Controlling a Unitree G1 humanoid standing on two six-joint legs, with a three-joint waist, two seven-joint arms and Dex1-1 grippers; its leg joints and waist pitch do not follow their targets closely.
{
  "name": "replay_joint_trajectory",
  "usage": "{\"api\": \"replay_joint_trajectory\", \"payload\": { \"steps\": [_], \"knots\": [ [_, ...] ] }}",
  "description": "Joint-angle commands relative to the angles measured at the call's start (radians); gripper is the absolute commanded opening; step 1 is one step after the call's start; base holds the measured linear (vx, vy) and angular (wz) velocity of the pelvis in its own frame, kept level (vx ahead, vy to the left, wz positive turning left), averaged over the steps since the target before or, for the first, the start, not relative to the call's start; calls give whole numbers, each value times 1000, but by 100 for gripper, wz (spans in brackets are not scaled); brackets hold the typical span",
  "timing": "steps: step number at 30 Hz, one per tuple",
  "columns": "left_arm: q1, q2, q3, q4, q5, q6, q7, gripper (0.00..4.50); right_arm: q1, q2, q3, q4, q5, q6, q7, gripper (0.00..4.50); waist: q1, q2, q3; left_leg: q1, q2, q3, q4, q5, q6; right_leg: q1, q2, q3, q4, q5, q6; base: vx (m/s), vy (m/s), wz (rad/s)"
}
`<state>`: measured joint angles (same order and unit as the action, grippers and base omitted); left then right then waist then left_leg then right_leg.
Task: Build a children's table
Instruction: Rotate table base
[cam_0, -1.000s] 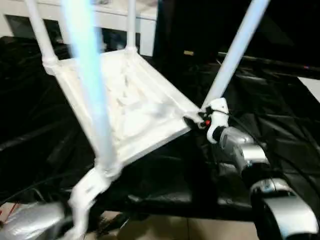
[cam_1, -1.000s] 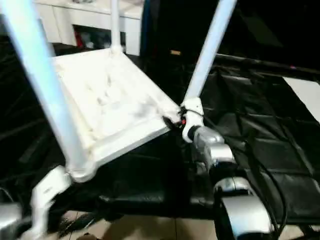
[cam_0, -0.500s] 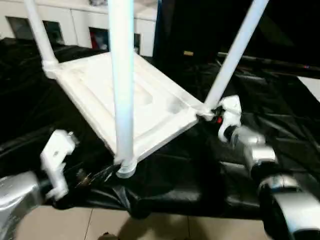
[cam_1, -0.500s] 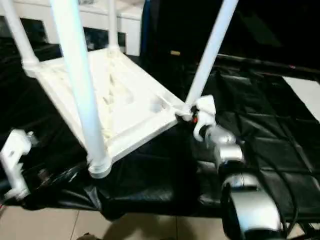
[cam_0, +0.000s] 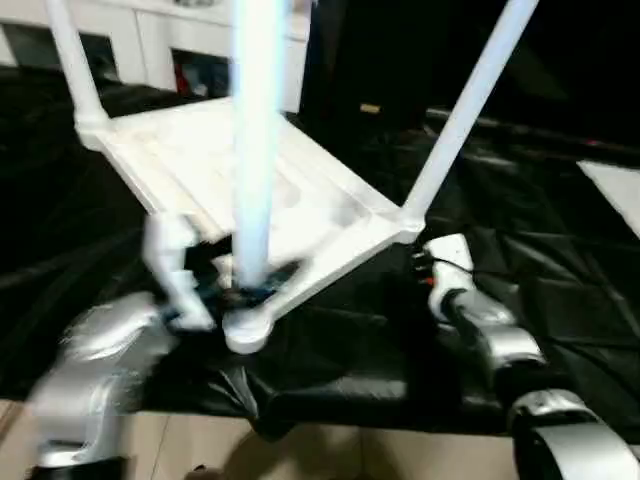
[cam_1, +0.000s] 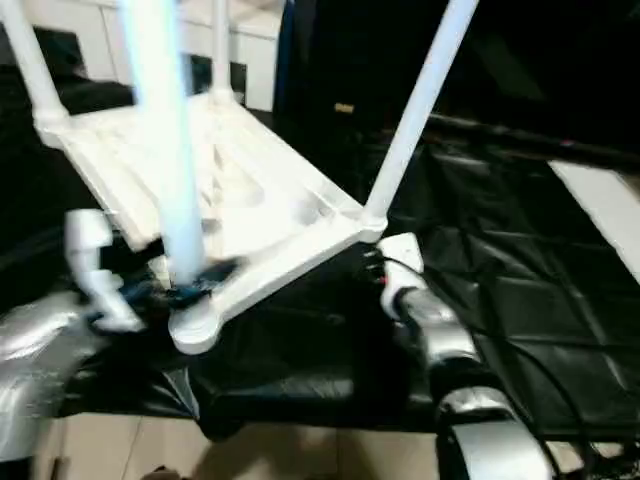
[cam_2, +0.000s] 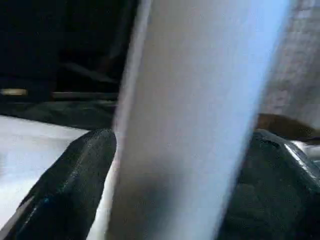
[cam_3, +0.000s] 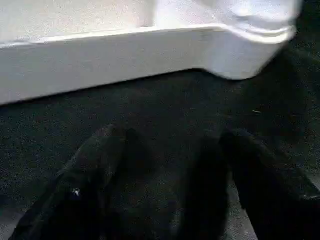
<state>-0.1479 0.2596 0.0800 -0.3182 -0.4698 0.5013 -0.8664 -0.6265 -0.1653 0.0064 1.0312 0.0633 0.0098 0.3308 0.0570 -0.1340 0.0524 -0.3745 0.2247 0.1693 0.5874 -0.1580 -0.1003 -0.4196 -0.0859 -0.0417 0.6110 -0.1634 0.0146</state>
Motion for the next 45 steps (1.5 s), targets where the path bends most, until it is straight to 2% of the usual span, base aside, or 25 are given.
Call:
{"api": "replay_joint_trajectory", "payload": {
  "steps": [1,5,6,7,9,12,14,16,17,19,20,23,24,25,26,28,30,31,32,33,37,40,41,43,45],
  "knots": [
    [-31,-22,-56,-9,-28,26,-20,443,-28,-2,7,30,-16,-5,-12,354,-7,35,-60,17,-3,5,-75,-469,-59,20,-19,15,-82,-402,-104,0,0,0],
    [-82,-60,-161,12,-31,23,-46,443,-76,32,-5,85,-26,-5,-39,354,5,33,-61,17,-3,8,-72,-430,-50,23,-22,19,-75,-350,-125,0,0,0],
    [-80,-60,-177,13,-27,19,-54,443,-83,40,-6,98,-27,-8,-45,354,4,32,-63,9,-3,7,-74,-398,-51,32,-22,18,-69,-310,-132,0,0,0],
    [-76,-57,-202,11,-17,19,-58,443,-89,53,-2,106,-29,-11,-47,354,7,23,-64,7,-2,9,-74,-367,-49,36,-23,17,-66,-278,-138,0,0,0],
    [-71,-48,-231,0,-8,23,-63,443,-96,74,1,113,-26,-17,-41,354,5,31,-65,5,-2,9,-74,-341,-48,39,-25,19,-59,-243,-145,0,0,0],
    [-71,-55,-268,-5,2,23,-65,443,-110,114,4,119,-20,-24,-32,354,0,21,-63,3,-2,8,-75,-341,-52,43,-25,18,-58,-262,-143,0,0,0],
    [-108,-67,-301,49,48,-18,-59,443,-130,144,8,138,-30,-41,-16,354,-4,29,-62,8,-2,8,-76,-367,-54,38,-24,18,-65,-288,-136,0,0,0],
    [-137,-84,-311,91,74,-33,-31,443,-138,152,20,154,-48,-47,-26,354,-10,25,-62,4,-3,5,-77,-379,-56,40,-26,17,-65,-312,-135,0,0,0],
    [-157,-88,-324,123,101,-53,-19,443,-143,152,17,161,-50,-46,-39,354,-11,33,-61,6,-3,4,-76,-391,-62,37,-28,18,-67,-326,-132,0,0,0],
    [-176,-84,-337,155,128,-77,-13,443,-149,155,11,167,-51,-47,-56,354,-12,28,-60,10,-3,5,-75,-407,-58,34,-27,18,-71,-341,-130,0,0,0],
    [-199,-91,-339,199,151,-114,-5,443,-152,157,4,165,-47,-54,-45,354,-13,39,-60,13,-4,5,-76,-419,-57,31,-26,18,-74,-336,-132,0,0,0],
    [-248,-102,-353,277,192,-167,-1,443,-152,161,-6,166,-35,-60,-9,354,-9,42,-62,13,-3,4,-76,-412,-53,35,-27,18,-70,-322,-143,0,0,0],
    [-248,-102,-353,277,192,-167,-1,443,-152,161,-6,166,-35,-60,-9,354,-6,57,-61,15,-4,3,-77,-415,-53,34,-28,19,-70,-317,-146,0,0,0],
    [-264,-106,-357,298,201,-177,-2,443,-152,163,-2,168,-39,-64,0,354,-6,53,-61,13,-3,4,-77,-408,-50,37,-28,19,-68,-297,-155,0,0,0],
    [-276,-109,-358,315,209,-188,-2,443,-153,166,1,172,-45,-69,2,354,-3,62,-62,16,-3,5,-77,-404,-50,36,-28,19,-69,-275,-166,0,0,0],
    [-313,-125,-356,366,223,-214,14,443,-154,173,-14,182,-34,-83,10,354,1,64,-62,14,-5,7,-75,-382,-40,41,-29,19,-65,-251,-185,0,0,0],
    [-333,-118,-355,415,259,-261,41,443,-156,171,-24,195,-36,-94,-45,354,8,111,-62,14,-7,1,-77,-376,-48,45,-30,19,-59,-214,-199,0,0,0],
    [-342,-113,-351,439,279,-288,60,443,-156,167,-38,200,-30,-94,-78,354,5,105,-63,15,-8,4,-76,-381,-45,46,-27,18,-65,-215,-201,0,0,0],
    [-352,-108,-335,472,284,-319,68,443,-155,162,-58,202,-18,-96,-110,354,8,126,-63,21,-13,5,-73,-403,-38,46,-28,18,-67,-248,-205,0,0,0],
    [-352,-108,-335,472,284,-319,68,443,-155,162,-58,202,-18,-96,-110,354,3,112,-62,14,-13,7,-72,-392,-30,50,-27,18,-69,-247,-206,0,0,0],
    [-361,-81,-314,508,278,-333,34,443,-123,124,-84,157,5,-120,-83,354,9,133,-65,15,-14,12,-68,-353,-5,49,-31,20,-72,-287,-213,0,0,0],
    [-338,-48,-285,504,200,-310,-76,443,-66,60,-81,79,-4,-145,-34,354,15,134,-67,16,-13,16,-67,-318,1,50,-28,19,-72,-279,-212,0,0,0],
    [-326,-31,-286,497,184,-301,-109,443,-50,46,-85,51,2,-146,-8,354,18,121,-67,13,-13,17,-68,-299,7,53,-26,19,-69,-280,-209,0,0,0],
    [-297,11,-299,490,187,-320,-154,443,-14,18,-92,-7,15,-141,36,354,16,120,-65,12,-11,16,-70,-301,7,51,-26,18,-69,-287,-203,0,0,0],
    [-273,57,-302,490,188,-339,-192,443,25,-10,-76,-72,14,-134,88,354,10,131,-64,11,-11,14,-73,-322,7,50,-23,18,-72,-304,-186,0,0,0]
  ]
}}
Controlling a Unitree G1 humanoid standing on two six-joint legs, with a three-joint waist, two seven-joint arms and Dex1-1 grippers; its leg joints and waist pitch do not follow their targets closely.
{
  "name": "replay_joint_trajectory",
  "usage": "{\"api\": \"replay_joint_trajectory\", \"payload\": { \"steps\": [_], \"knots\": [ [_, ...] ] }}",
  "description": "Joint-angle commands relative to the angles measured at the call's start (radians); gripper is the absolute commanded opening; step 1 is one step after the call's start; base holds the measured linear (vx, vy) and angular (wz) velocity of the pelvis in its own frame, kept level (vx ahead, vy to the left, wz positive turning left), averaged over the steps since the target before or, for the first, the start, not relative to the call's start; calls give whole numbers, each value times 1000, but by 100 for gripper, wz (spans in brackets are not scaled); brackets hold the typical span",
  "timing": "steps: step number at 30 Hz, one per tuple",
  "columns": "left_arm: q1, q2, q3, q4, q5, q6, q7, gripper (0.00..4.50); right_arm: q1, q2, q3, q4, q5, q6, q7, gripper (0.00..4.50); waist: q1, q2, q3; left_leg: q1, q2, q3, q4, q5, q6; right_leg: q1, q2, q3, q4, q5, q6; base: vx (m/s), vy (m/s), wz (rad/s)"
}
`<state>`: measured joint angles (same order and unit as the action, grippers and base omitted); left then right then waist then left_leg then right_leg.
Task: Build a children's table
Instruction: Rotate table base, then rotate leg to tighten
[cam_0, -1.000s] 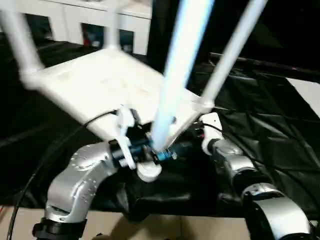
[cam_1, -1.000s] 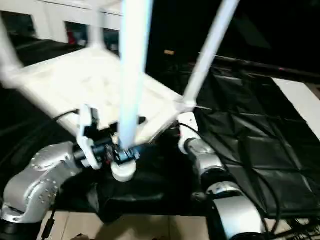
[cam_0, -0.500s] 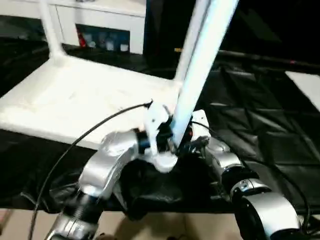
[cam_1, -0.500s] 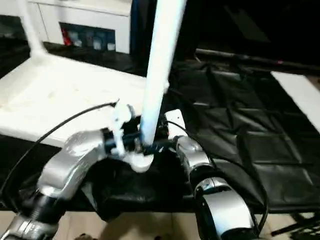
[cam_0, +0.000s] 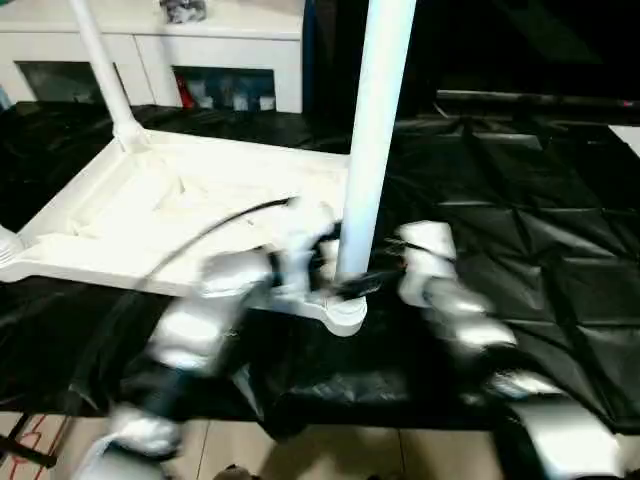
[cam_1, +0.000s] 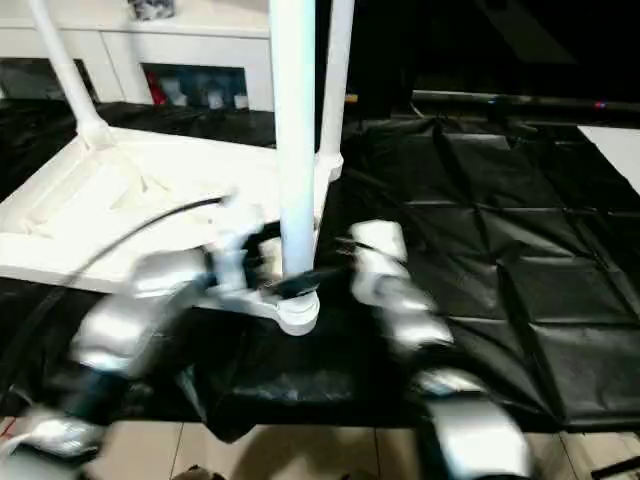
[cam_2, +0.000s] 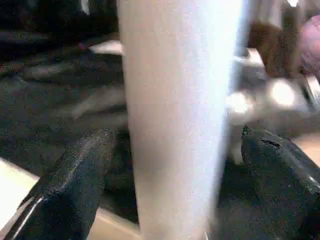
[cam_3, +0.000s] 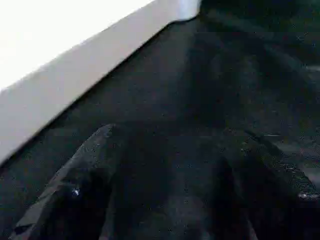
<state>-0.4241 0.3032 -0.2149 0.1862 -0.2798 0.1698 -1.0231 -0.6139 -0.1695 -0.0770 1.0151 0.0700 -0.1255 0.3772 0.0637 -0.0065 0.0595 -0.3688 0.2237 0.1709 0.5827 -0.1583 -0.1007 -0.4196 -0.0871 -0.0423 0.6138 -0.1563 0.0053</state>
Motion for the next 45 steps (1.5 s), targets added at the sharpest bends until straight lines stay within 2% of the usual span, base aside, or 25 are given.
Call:
{"api": "replay_joint_trajectory", "payload": {
  "steps": [1,4,6,9,10,12,14,15,16,17,19,22,23,27,28,29,30,32,34,37,38,39,40,43,45],
  "knots": [
    [10,28,-1,-14,-13,6,-51,443,28,-18,14,-86,8,10,62,354,2,2,-73,8,-10,14,-67,-327,7,48,-22,19,-76,-310,-178,0,0,0],
    [17,82,-13,20,9,9,-101,443,81,-54,25,-185,29,47,154,354,-4,6,-70,10,-12,14,-68,-350,9,47,-18,19,-81,-322,-184,0,0,0],
    [-7,121,-42,89,64,-25,-131,443,125,-91,49,-252,29,60,232,354,-2,-4,-67,9,-14,14,-70,-365,20,47,-16,19,-87,-369,-156,0,0,0],
    [-68,141,-61,195,117,-61,-137,429,183,-138,83,-344,35,101,316,354,4,-7,-69,11,-12,14,-69,-341,22,47,-20,22,-87,-372,-148,0,0,0],
    [-91,147,-79,236,153,-99,-130,418,200,-149,91,-376,50,126,352,354,6,-19,-68,7,-12,14,-71,-335,24,49,-21,20,-90,-378,-144,0,0,0],
    [-151,158,-115,348,242,-194,-92,407,244,-177,112,-456,72,192,423,354,10,-11,-66,8,-11,11,-73,-343,22,47,-24,20,-94,-406,-131,0,0,0],
    [-178,162,-124,391,264,-217,-86,397,266,-190,124,-504,75,216,445,354,11,-10,-68,8,-10,10,-73,-347,14,47,-27,21,-93,-407,-127,0,0,0],
    [-199,161,-127,418,270,-223,-87,385,284,-201,132,-548,85,242,463,354,11,-12,-67,5,-11,9,-73,-342,13,50,-27,20,-92,-407,-126,0,0,0],
    [-201,161,-127,420,270,-224,-87,385,286,-202,133,-551,86,245,464,354,17,-15,-69,10,-9,10,-71,-333,16,47,-29,22,-91,-400,-129,0,0,0],
    [-230,159,-133,454,278,-233,-89,378,308,-220,142,-608,98,280,493,354,18,-31,-68,1,-10,10,-73,-317,21,53,-31,20,-90,-399,-131,0,0,0],
    [-255,161,-149,487,300,-252,-87,364,316,-236,155,-628,97,284,521,354,28,-23,-69,7,-7,10,-71,-311,21,48,-35,21,-89,-402,-134,0,0,0],
    [-286,154,-153,551,309,-267,-125,341,313,-247,167,-630,86,302,542,354,32,-26,-66,8,-7,11,-72,-319,15,45,-35,21,-91,-405,-141,0,0,0],
    [-315,152,-162,614,324,-287,-163,338,302,-253,175,-628,72,318,546,354,33,-17,-65,11,-11,11,-72,-327,12,42,-32,21,-95,-414,-140,0,0,0],
    [-353,145,-166,682,330,-305,-209,315,288,-255,178,-643,78,349,553,354,37,-22,-67,11,-8,9,-73,-340,1,48,-36,20,-88,-384,-159,0,0,0],
    [-369,136,-171,710,333,-323,-222,298,288,-268,191,-664,82,369,571,354,37,-28,-68,11,-8,10,-72,-335,4,49,-37,20,-89,-381,-161,0,0,0],
    [-372,130,-174,718,330,-327,-236,294,287,-274,197,-670,85,380,583,354,41,-25,-69,10,-7,9,-71,-322,7,51,-37,20,-85,-360,-168,0,0,0],
    [-375,130,-182,722,338,-331,-237,294,287,-281,203,-676,88,383,596,354,41,-32,-69,7,-6,10,-71,-309,12,53,-37,21,-83,-342,-171,0,0,0],
    [-383,130,-198,736,358,-344,-235,275,289,-291,212,-687,93,393,621,354,44,-28,-71,8,-4,10,-70,-296,17,53,-38,21,-80,-317,-178,0,0,0],
    [-396,122,-197,756,359,-349,-246,255,291,-302,219,-698,94,402,642,354,47,-31,-71,8,-4,13,-68,-281,20,55,-39,21,-79,-295,-190,0,0,0],
    [-422,102,-188,799,355,-347,-300,243,292,-316,226,-711,87,419,663,354,55,-25,-71,10,-4,13,-67,-273,21,54,-38,21,-79,-290,-193,0,0,0],
    [-428,100,-191,809,362,-352,-297,243,291,-317,226,-707,81,415,657,354,57,-28,-71,8,-4,13,-66,-271,19,56,-39,22,-77,-280,-195,0,0,0],
    [-433,97,-192,822,368,-361,-292,216,290,-317,226,-707,80,416,653,354,58,-17,-71,10,-3,12,-67,-282,13,54,-40,22,-78,-277,-199,0,0,0],
    [-438,95,-191,833,371,-366,-291,216,290,-319,228,-710,82,420,652,354,57,-20,-72,10,-4,13,-67,-286,12,55,-39,21,-78,-275,-200,0,0,0],
    [-449,90,-191,856,377,-374,-300,203,293,-321,230,-720,87,430,652,354,57,-17,-72,10,-6,11,-67,-299,7,58,-38,20,-79,-274,-204,0,0,0],
    [-461,86,-192,875,380,-375,-317,168,301,-323,229,-738,93,442,659,354,57,-14,-72,11,-4,10,-68,-308,5,58,-39,20,-79,-285,-204,0,0,0]
  ]
}}
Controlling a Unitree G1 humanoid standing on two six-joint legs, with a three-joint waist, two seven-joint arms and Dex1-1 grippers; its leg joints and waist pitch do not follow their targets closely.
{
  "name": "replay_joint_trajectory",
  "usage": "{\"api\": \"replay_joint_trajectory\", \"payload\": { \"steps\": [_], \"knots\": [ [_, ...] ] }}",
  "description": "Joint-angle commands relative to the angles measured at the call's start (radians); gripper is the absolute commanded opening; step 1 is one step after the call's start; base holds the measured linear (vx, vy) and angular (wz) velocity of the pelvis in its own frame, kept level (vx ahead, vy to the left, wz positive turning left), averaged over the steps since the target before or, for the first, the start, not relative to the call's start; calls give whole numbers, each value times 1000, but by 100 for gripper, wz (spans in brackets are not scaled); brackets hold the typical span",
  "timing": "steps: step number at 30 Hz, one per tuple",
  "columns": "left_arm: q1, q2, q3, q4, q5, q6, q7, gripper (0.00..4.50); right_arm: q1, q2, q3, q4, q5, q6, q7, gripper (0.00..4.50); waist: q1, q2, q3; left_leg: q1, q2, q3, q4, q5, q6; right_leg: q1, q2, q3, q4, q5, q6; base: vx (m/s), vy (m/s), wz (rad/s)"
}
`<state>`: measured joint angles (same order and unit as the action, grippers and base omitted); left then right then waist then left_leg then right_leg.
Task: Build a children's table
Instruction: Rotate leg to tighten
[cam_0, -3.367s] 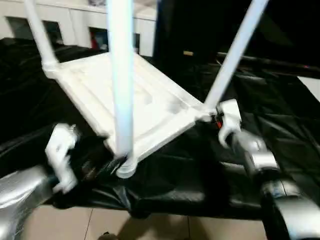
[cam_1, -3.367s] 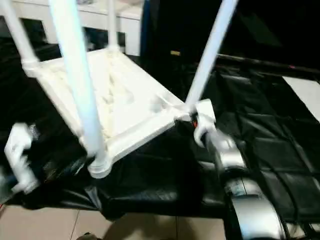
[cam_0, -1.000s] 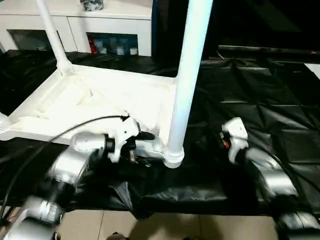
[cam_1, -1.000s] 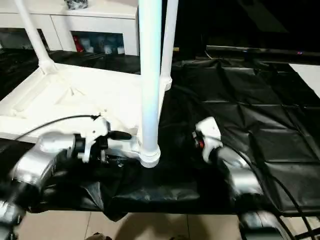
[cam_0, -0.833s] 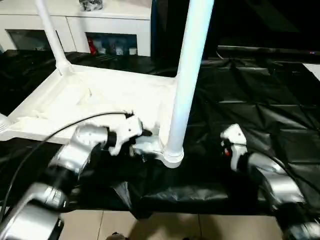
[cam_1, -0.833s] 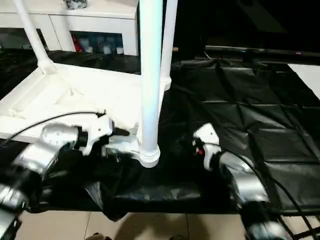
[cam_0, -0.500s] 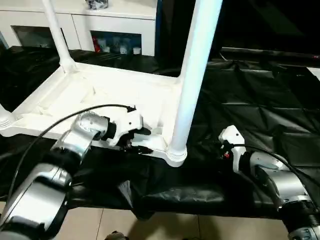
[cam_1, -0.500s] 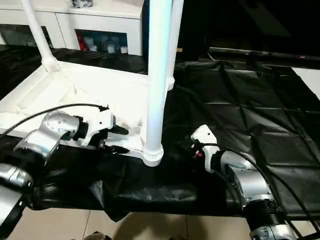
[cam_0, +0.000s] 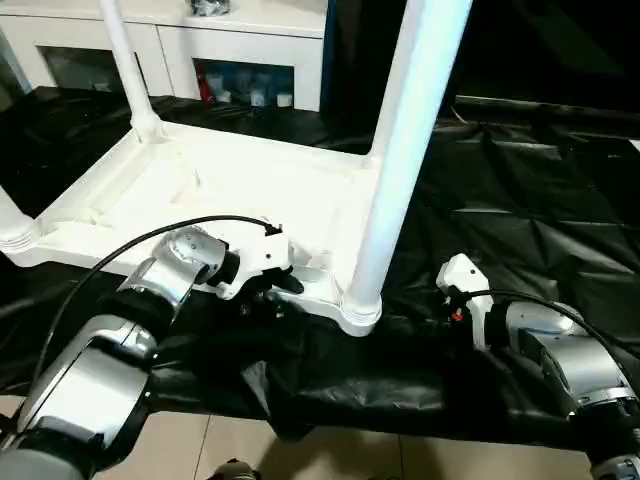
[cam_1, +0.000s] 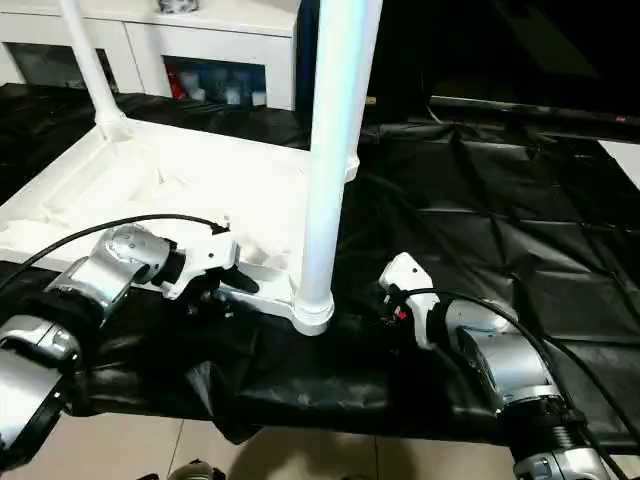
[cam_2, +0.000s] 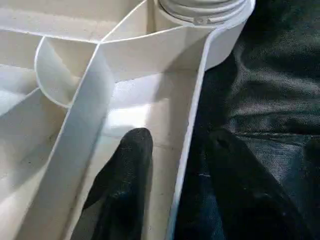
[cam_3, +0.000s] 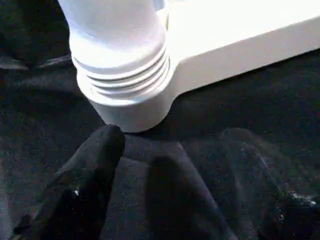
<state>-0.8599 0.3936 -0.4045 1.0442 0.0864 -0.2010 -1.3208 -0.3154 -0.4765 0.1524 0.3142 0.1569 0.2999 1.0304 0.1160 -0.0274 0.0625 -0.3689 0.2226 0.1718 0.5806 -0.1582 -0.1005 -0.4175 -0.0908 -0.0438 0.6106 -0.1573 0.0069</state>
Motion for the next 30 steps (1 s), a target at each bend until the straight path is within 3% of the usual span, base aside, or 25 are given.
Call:
{"api": "replay_joint_trajectory", "payload": {
  "steps": [1,10,14,17,22,25,26,27,28,29,30],
  "knots": [
    [-27,-6,-2,21,14,-5,-23,166,4,-17,0,-40,7,19,6,354,5,6,-74,12,-4,10,-66,-312,5,56,-34,21,-78,-288,-204,0,0,0],
    [-46,-14,16,15,-31,117,-193,104,-15,-19,0,-17,4,13,10,354,6,8,-75,10,-3,10,-66,-293,5,58,-34,21,-71,-234,-239,0,0,0],
    [-36,-22,21,26,-20,139,-179,59,-23,-16,8,-14,0,15,13,354,6,6,-76,10,-3,11,-64,-285,13,60,-33,21,-67,-204,-252,0,0,0],
    [-8,-22,23,24,7,158,-108,38,-29,-14,10,-22,3,23,16,354,5,7,-74,12,-3,10,-65,-301,14,59,-34,20,-72,-233,-246,0,0,0],
    [59,-32,55,-14,2,221,33,15,-38,8,6,-6,-8,-6,-17,354,-1,7,-70,14,-2,7,-70,-347,4,57,-37,20,-82,-349,-208,0,0,0],
    [102,-45,88,-61,-11,261,127,7,-58,47,-17,22,-10,-32,-86,354,-14,4,-66,16,-8,5,-69,-381,-3,49,-37,15,-95,-463,-171,0,0,0],
    [102,-45,88,-61,-11,261,127,7,-58,47,-17,22,-10,-32,-86,354,-20,3,-65,12,-8,2,-71,-383,-3,52,-38,15,-96,-480,-157,0,0,0],
    [111,-49,93,-76,-14,268,146,6,-62,53,-21,27,-9,-36,-97,354,-25,0,-64,10,-9,0,-73,-387,0,53,-37,12,-100,-513,-139,0,0,0],
    [135,-59,104,-127,-27,292,153,3,-67,68,-25,42,-17,-48,-126,354,-28,-10,-63,8,-11,0,-73,-387,3,52,-35,10,-104,-538,-125,0,0,0],
    [157,-66,111,-174,-34,313,158,3,-69,77,-25,52,-24,-58,-144,354,-30,-6,-62,6,-12,-3,-74,-386,-1,52,-38,7,-107,-586,-104,0,0,0],
    [172,-71,110,-206,-32,325,167,3,-70,82,-25,58,-26,-62,-151,354,-32,-13,-63,7,-12,-3,-71,-381,1,49,-40,6,-113,-619,-87,0,0,0]
  ]
}}
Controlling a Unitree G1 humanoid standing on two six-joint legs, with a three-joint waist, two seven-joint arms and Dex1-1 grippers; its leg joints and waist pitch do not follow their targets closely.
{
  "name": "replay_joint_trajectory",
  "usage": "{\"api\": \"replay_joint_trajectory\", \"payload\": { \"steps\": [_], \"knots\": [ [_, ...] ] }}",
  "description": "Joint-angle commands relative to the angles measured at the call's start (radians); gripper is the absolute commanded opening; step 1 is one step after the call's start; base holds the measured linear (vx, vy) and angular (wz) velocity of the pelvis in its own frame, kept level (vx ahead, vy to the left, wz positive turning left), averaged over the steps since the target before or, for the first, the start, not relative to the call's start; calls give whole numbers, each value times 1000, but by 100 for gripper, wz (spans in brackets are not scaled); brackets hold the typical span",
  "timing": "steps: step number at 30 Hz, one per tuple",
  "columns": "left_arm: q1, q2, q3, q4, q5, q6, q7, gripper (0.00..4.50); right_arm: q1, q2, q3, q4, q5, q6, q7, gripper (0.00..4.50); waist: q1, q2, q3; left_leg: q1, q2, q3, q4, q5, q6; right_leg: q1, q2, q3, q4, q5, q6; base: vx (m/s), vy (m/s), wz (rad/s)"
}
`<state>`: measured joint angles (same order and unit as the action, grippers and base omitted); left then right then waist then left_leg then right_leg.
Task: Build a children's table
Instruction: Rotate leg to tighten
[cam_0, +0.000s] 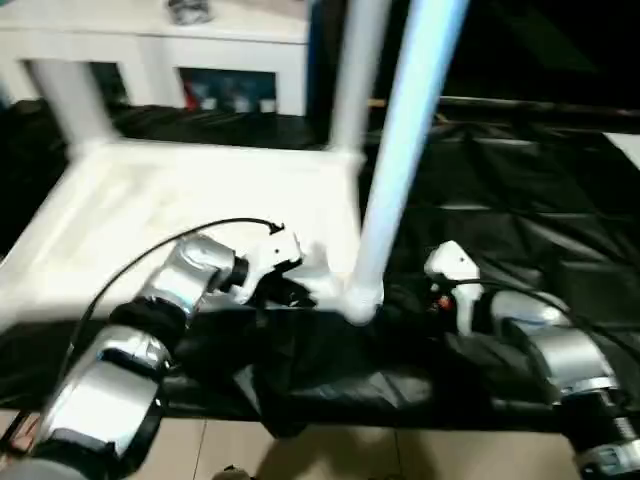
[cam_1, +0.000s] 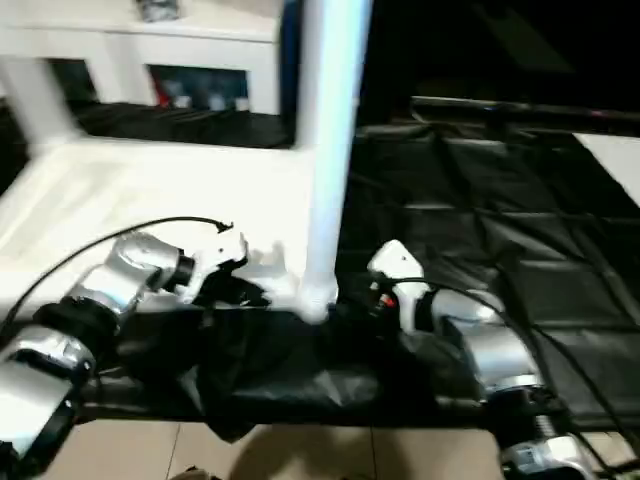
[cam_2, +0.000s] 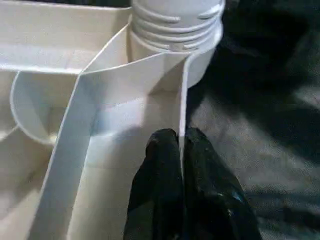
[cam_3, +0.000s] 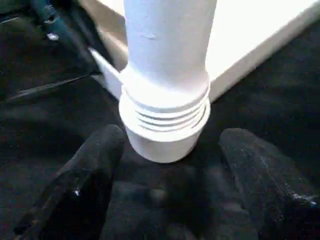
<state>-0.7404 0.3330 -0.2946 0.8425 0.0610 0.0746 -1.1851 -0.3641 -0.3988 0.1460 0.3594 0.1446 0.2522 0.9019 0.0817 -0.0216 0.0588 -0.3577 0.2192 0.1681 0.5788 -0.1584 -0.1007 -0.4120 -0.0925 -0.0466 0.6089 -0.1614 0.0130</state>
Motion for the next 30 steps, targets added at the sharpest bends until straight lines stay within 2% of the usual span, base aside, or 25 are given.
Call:
{"api": "replay_joint_trajectory", "payload": {
  "steps": [1,2,3,5,9,12,16,18,20,22,23,24,25,28,30],
  "knots": [
    [63,-14,0,-26,-5,57,36,3,-23,8,-18,17,-16,-18,-27,354,3,-15,-60,0,-6,0,-69,-380,0,40,-41,10,-109,-615,-95,0,0,0],
    [101,-25,-7,-95,3,71,52,1,-31,21,-17,34,-26,-39,-50,372,-1,-19,-57,3,-8,3,-66,-388,9,32,-38,12,-116,-627,-92,0,0,0],
    [105,-27,-8,-104,4,76,57,0,-34,23,-17,38,-28,-42,-55,383,-1,-16,-59,4,-7,2,-67,-389,9,32,-38,12,-114,-626,-92,0,0,0],
    [117,-31,-16,-123,12,83,66,0,-47,39,-22,47,-14,-34,-55,400,-5,-19,-58,5,-9,3,-67,-394,13,28,-33,11,-116,-625,-90,0,0,0],
    [134,-32,-36,-144,24,66,84,0,-100,90,-20,99,-37,-86,-131,431,-10,-12,-61,7,-6,2,-73,-410,13,25,-31,14,-109,-565,-107,0,0,0],
    [134,-35,-37,-146,23,60,83,0,-117,106,-20,113,-27,-83,-125,446,-13,-12,-63,6,-5,3,-76,-401,15,29,-31,17,-106,-520,-122,0,0,0],
    [157,-46,-10,-221,-7,135,80,0,-160,117,25,196,-61,-107,-81,446,-15,-11,-65,2,-3,7,-75,-370,22,32,-31,23,-95,-440,-155,0,0,0],
    [154,-42,-11,-220,-14,138,66,0,-187,130,27,248,-71,-130,-88,430,-16,-18,-68,-1,-4,10,-74,-339,29,35,-29,26,-90,-380,-176,0,0,0],
    [145,-39,-10,-202,-10,127,69,0,-201,134,33,268,-76,-136,-86,412,-17,-19,-70,-6,-5,11,-73,-309,36,41,-28,26,-84,-335,-183,0,0,0],
    [142,-38,-10,-196,-8,123,70,0,-205,135,36,273,-77,-138,-83,399,-16,-17,-71,-5,-5,12,-72,-305,40,40,-29,25,-84,-341,-182,0,0,0],
    [133,-33,-5,-179,-5,111,74,0,-209,132,43,281,-81,-142,-74,399,-16,-21,-71,-5,-6,13,-71,-299,44,41,-30,26,-87,-347,-179,0,0,0],
    [131,-27,-1,-185,-2,116,70,0,-219,131,43,297,-85,-151,-74,372,-14,-21,-70,-6,-7,13,-72,-297,44,40,-30,26,-88,-364,-173,0,0,0],
    [131,-27,-1,-185,-2,116,70,0,-219,131,43,297,-85,-151,-74,372,-14,-20,-71,-4,-5,13,-72,-300,43,40,-32,26,-88,-373,-171,0,0,0],
    [133,-19,5,-200,0,126,67,0,-229,132,34,320,-77,-159,-63,353,-15,-26,-70,-6,-5,11,-74,-310,39,39,-33,24,-91,-415,-155,0,0,0],
    [130,-15,8,-198,1,127,67,0,-234,133,31,334,-74,-167,-51,329,-17,-26,-69,-6,-4,10,-75,-320,35,37,-33,23,-93,-435,-145,0,0,0]
  ]
}}
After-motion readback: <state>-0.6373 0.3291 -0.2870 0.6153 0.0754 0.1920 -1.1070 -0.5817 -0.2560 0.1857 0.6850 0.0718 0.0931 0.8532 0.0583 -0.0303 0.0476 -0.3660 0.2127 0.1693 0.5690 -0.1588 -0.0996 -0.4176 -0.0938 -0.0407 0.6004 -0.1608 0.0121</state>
